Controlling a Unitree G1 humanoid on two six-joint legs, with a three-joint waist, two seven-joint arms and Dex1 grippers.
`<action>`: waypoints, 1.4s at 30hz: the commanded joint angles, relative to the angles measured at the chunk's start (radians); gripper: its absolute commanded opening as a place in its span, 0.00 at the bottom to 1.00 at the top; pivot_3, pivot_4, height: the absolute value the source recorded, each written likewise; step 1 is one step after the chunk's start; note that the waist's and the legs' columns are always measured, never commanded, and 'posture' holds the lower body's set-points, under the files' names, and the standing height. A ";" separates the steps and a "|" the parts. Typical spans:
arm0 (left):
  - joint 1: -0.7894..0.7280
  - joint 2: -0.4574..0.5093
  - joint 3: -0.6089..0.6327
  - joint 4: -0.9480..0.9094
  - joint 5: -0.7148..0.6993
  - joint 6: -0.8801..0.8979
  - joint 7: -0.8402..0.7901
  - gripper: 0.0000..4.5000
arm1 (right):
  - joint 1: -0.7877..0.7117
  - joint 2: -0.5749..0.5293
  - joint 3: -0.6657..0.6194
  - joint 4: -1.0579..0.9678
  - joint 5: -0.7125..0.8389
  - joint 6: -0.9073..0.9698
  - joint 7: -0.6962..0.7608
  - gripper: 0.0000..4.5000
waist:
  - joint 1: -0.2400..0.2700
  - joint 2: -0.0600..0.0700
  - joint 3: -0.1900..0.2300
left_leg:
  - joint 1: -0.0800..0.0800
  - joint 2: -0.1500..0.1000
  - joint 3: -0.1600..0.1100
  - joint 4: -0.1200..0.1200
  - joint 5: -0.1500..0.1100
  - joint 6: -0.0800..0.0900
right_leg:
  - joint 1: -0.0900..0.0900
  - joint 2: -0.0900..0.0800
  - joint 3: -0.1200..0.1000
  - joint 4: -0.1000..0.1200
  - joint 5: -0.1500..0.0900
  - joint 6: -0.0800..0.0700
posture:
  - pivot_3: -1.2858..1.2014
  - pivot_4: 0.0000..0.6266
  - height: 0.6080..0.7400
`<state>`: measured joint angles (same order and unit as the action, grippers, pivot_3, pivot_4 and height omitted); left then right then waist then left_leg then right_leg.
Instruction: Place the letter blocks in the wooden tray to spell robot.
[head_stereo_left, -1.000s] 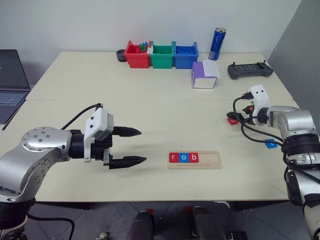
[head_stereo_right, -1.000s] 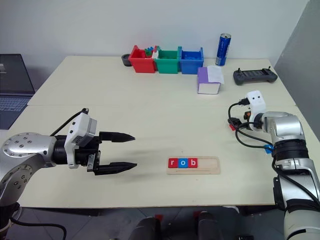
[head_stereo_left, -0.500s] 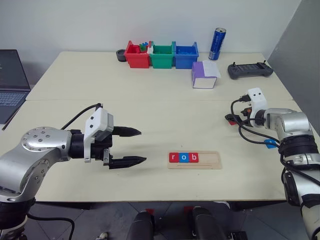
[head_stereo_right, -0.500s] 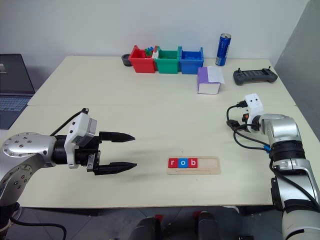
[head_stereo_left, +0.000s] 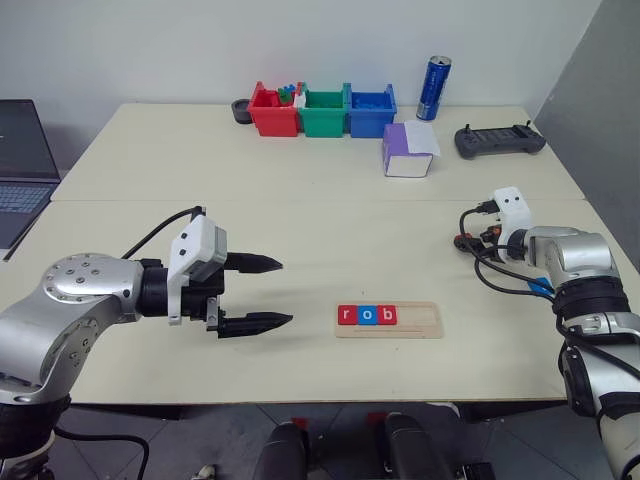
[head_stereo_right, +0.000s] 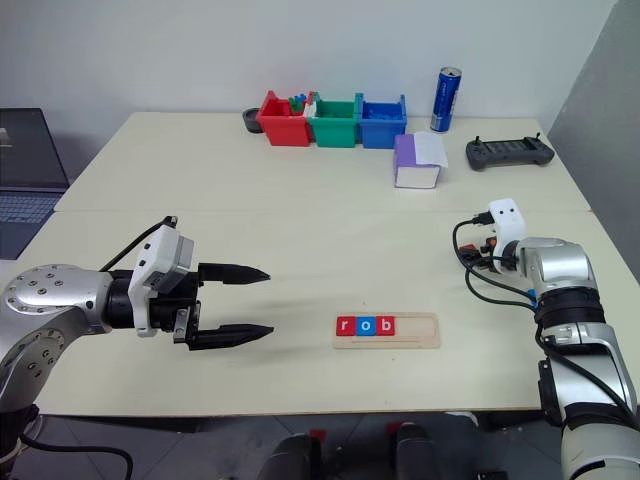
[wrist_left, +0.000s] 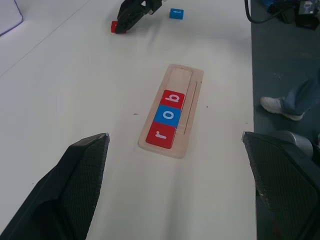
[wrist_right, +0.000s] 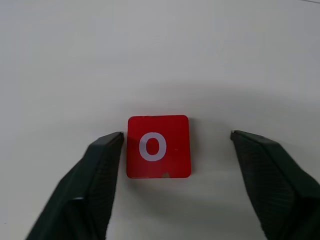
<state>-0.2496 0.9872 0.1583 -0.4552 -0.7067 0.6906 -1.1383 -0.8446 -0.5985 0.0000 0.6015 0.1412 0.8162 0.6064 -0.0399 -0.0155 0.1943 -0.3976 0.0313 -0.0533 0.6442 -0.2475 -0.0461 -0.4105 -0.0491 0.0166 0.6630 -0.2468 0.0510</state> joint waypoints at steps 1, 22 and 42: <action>-0.015 0.015 0.020 -0.003 -0.004 -0.014 -0.007 1.00 | -0.002 -0.002 -0.011 -0.052 0.006 0.029 0.003 0.49 | -0.002 0.000 0.000 | 0.000 0.000 0.000 0.000 0.000 0.000 | 0.000 0.000 0.000 0.000 0.000 0.000 | 0.52 0.24 1.00; -0.138 -0.030 -0.104 0.141 0.067 -0.097 -0.098 1.00 | 0.405 0.110 -0.328 -1.039 0.091 0.769 -0.231 0.32 | 0.005 0.000 0.000 | -0.001 0.000 -0.001 0.001 0.000 0.000 | 0.000 0.000 0.000 0.001 -0.002 0.005 | 0.52 0.24 1.00; -0.138 -0.027 -0.093 0.129 0.067 -0.087 -0.090 1.00 | 0.369 -0.221 -0.219 -0.921 0.209 0.558 -0.015 0.99 | 0.007 0.000 0.000 | -0.001 0.000 -0.001 0.000 0.000 0.000 | 0.000 0.000 0.000 -0.001 -0.002 0.004 | 0.52 0.24 1.00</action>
<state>-0.3859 0.9484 0.0339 -0.3044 -0.6342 0.6058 -1.2317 -0.4811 -0.7668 -0.2297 -0.3379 0.3318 1.4822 0.5073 -0.0327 -0.0154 0.1942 -0.3985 0.0311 -0.0540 0.6439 -0.2477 -0.0459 -0.4108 -0.0492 0.0162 0.6618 -0.2488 0.0554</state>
